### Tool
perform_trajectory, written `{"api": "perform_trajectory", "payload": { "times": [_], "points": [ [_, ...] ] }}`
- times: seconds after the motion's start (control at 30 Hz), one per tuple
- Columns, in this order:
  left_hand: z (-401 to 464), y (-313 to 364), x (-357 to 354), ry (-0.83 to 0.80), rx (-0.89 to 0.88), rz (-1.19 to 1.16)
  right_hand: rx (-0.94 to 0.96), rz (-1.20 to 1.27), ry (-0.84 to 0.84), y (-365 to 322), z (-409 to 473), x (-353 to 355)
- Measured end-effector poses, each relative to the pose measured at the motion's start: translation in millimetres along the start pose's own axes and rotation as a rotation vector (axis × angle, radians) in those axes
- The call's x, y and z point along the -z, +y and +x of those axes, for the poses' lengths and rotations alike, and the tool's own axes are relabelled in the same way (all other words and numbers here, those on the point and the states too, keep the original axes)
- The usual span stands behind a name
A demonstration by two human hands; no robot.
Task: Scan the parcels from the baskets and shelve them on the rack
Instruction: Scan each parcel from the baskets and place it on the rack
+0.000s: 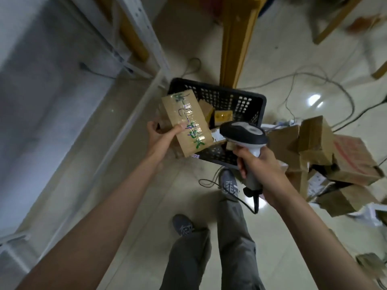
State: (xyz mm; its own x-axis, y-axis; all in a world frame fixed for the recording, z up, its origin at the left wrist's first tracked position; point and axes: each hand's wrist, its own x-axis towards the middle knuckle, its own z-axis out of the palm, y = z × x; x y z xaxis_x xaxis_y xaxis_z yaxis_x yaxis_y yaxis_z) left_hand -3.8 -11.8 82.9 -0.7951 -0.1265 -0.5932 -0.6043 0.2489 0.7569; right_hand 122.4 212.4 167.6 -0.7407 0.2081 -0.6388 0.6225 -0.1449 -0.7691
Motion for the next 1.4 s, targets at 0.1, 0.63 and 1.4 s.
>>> {"api": "perform_trajectory", "payload": {
  "times": [0.1, 0.63, 1.4],
  "points": [
    [-47.6, 35.3, 51.3, 0.017, 0.006, -0.103, 0.049, -0.034, -0.063, -42.2, -46.2, -22.2],
    [-242.7, 116.1, 289.3, 0.076, -0.026, -0.8, 0.389, -0.284, -0.606, -223.2, -179.4, -152.1],
    [-361.7, 128.8, 380.8, 0.309, -0.516, -1.054, 0.342, -0.45, -1.206, -306.6, -218.0, -219.6]
  ]
}}
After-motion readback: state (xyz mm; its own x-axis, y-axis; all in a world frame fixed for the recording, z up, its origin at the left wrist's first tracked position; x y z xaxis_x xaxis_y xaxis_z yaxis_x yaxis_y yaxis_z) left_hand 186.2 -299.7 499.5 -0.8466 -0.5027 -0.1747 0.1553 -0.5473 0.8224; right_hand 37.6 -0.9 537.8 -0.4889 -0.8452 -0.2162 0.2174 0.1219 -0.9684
